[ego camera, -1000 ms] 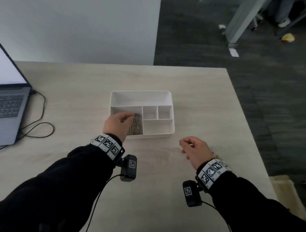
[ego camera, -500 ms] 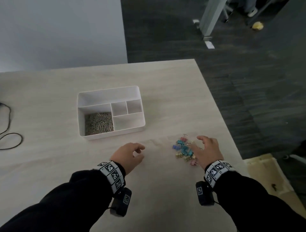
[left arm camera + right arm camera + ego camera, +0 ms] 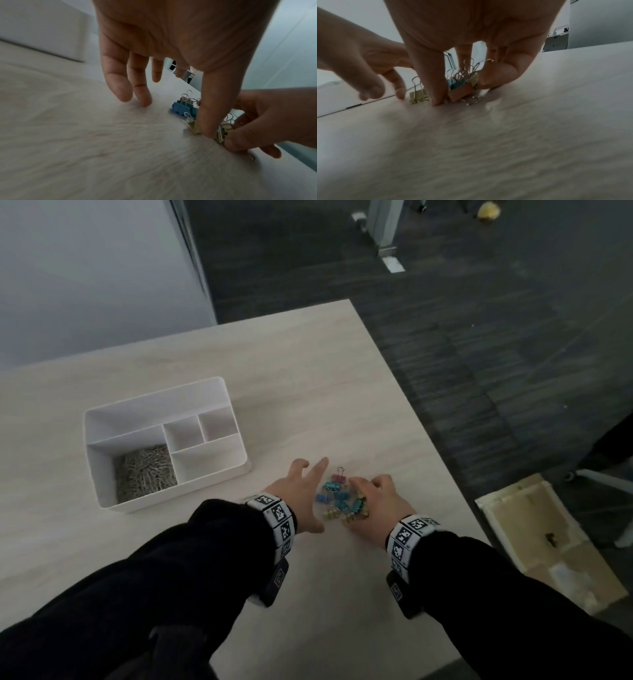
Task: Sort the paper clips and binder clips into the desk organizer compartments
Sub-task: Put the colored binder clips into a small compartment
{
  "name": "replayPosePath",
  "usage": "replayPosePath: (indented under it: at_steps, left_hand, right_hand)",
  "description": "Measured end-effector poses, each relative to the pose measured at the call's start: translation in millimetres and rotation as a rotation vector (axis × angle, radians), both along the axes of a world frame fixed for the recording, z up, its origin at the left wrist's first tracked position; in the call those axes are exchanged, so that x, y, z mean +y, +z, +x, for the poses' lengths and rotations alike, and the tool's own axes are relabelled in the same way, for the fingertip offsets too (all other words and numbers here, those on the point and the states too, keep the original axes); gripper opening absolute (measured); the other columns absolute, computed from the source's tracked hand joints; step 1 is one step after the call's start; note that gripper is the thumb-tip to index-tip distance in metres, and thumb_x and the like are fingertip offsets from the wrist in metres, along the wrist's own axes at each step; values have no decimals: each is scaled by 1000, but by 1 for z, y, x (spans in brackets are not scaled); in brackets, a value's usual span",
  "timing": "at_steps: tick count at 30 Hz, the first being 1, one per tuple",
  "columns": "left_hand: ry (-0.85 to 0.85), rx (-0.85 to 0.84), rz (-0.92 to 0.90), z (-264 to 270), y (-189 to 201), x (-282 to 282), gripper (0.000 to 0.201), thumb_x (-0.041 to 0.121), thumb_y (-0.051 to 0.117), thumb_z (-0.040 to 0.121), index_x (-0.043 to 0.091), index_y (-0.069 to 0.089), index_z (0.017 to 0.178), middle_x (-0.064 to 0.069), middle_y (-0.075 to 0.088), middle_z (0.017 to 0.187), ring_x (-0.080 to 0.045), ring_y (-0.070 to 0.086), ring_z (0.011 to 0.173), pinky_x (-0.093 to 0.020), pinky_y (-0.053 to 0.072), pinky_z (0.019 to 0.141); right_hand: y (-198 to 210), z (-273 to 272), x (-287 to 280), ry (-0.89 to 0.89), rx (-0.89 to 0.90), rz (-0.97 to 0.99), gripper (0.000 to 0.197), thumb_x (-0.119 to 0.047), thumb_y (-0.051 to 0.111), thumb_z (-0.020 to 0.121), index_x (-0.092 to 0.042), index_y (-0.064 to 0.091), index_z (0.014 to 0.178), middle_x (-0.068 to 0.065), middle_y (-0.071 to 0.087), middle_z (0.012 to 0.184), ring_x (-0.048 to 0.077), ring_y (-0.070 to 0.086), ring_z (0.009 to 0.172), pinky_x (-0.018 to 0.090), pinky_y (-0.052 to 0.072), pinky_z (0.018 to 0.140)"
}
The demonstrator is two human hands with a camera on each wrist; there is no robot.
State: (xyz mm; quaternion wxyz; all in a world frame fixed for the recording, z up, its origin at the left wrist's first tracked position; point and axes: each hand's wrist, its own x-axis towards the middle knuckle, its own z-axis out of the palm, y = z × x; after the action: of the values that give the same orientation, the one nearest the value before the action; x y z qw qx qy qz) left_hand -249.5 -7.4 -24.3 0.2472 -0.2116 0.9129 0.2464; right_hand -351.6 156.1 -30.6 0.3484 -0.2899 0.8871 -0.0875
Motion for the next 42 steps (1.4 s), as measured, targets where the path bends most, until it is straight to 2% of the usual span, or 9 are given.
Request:
replayPosePath:
  at_steps: [5, 9, 15, 18, 21, 25, 28, 33, 42]
  left_hand:
    - [-138, -15, -26, -26, -4, 13, 117, 43, 84, 58, 44, 6, 145, -3, 16, 149, -31, 64, 102, -42, 57, 84]
    - [-152, 26, 5, -24, -10, 17, 87, 43, 80, 65, 36, 34, 138, -4, 29, 136, -29, 65, 95, -39, 56, 86]
    - [-43, 133, 52, 6, -18, 5, 44, 30, 68, 81, 31, 56, 124, 1, 43, 128, -23, 61, 100, -32, 51, 89]
    - [85, 190, 132, 25, -23, -6, 29, 24, 69, 81, 28, 67, 109, 4, 53, 117, -15, 55, 105, -27, 45, 94]
    - [249, 271, 181, 46, -25, -13, 11, 22, 73, 80, 27, 71, 90, 10, 58, 102, -5, 55, 89, -19, 45, 85]
    - [451, 332, 211, 71, -24, -23, 13, 22, 76, 79, 30, 66, 76, 10, 62, 88, 1, 55, 75, -20, 49, 72]
    - [615, 364, 285, 87, -18, -34, 14, 17, 78, 78, 26, 68, 75, 4, 67, 86, -15, 66, 74, -37, 60, 71]
    - [828, 491, 356, 106, 10, -58, 12, 10, 78, 79, 19, 70, 78, -11, 72, 88, -30, 69, 70, -44, 61, 66]
    - [1017, 619, 303, 114, 44, -107, 7, 18, 72, 86, 14, 68, 90, -6, 68, 86, -12, 61, 60, -12, 50, 48]
  right_hand:
    - [-3, 0, 2, 45, -54, -66, 47, -34, 59, 83, -34, 46, 128, 4, 36, 120, 33, 60, 86, 40, 53, 85]
    - [-4, 0, 1, 46, -114, -114, 45, -27, 59, 84, -31, 47, 127, 3, 37, 117, 33, 60, 85, 42, 53, 83]
    - [-7, 3, -5, 48, -89, -204, 29, -25, 63, 84, -32, 50, 110, -1, 45, 112, 27, 59, 89, 38, 53, 80]
    - [-9, 4, -7, 11, -82, -255, 25, -17, 63, 83, -31, 51, 100, -2, 48, 105, 19, 56, 85, 25, 52, 67]
    - [-8, 4, -11, -21, -103, -272, 23, -10, 62, 83, -26, 52, 96, -1, 50, 102, 10, 56, 77, 13, 45, 50]
    - [-9, 6, -19, 8, -87, -307, 25, -10, 63, 82, -29, 51, 92, -2, 53, 101, 7, 55, 80, 15, 45, 54]
    - [-5, 9, -34, 12, -107, -369, 24, -12, 63, 85, -30, 51, 93, -4, 54, 102, 3, 48, 64, 17, 42, 59]
    - [10, 19, -76, 31, -138, -513, 22, -16, 64, 86, -32, 53, 96, -8, 55, 102, 2, 48, 63, 19, 42, 62]
    - [22, 54, -172, 118, -158, -663, 20, -19, 65, 81, -31, 55, 93, -2, 56, 99, 12, 57, 76, 32, 51, 69]
